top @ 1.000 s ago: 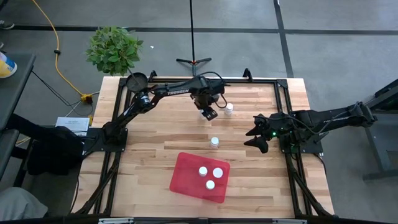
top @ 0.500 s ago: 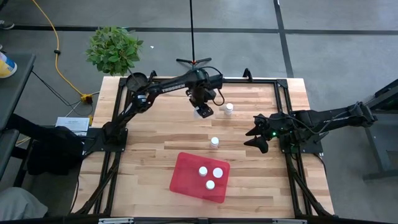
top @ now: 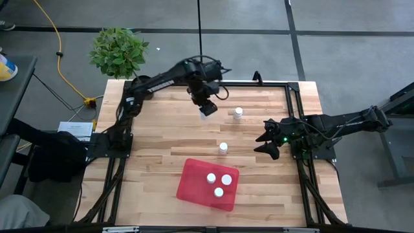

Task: Pick and place pill bottles into a basket
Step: Put the white medicine bottle into the red container

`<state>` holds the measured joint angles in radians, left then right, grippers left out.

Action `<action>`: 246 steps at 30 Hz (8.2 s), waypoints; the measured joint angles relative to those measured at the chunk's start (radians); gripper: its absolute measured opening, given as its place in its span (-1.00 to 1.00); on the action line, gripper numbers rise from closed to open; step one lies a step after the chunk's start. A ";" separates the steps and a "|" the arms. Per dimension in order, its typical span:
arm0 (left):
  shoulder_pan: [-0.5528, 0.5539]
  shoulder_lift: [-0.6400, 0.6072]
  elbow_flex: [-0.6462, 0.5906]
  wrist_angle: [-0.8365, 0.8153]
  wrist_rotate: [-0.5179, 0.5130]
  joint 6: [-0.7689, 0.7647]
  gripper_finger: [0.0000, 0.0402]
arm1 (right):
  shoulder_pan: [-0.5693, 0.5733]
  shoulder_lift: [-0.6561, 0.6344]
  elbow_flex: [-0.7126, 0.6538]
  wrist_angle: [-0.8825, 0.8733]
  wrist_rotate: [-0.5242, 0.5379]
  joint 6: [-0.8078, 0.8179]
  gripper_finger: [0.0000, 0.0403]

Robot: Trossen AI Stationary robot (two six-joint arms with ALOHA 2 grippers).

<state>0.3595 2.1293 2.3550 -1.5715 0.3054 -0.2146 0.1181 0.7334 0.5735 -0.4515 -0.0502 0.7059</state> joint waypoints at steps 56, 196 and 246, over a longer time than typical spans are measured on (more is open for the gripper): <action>-0.715 -0.243 -0.008 0.060 -0.166 -0.369 0.05 | 0.000 0.000 0.000 0.008 0.016 0.053 0.45; -0.822 0.148 -0.328 0.529 -0.379 -0.575 0.45 | 0.206 0.001 0.000 0.008 0.130 0.079 0.45; -0.754 -0.126 -0.326 0.382 -0.397 -0.613 0.82 | 0.205 0.001 0.000 -0.019 0.138 0.054 0.45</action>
<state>-0.3942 2.0030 2.0289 -1.1894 -0.0914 -0.8277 0.3233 0.7341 0.5739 -0.4704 0.0879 0.7597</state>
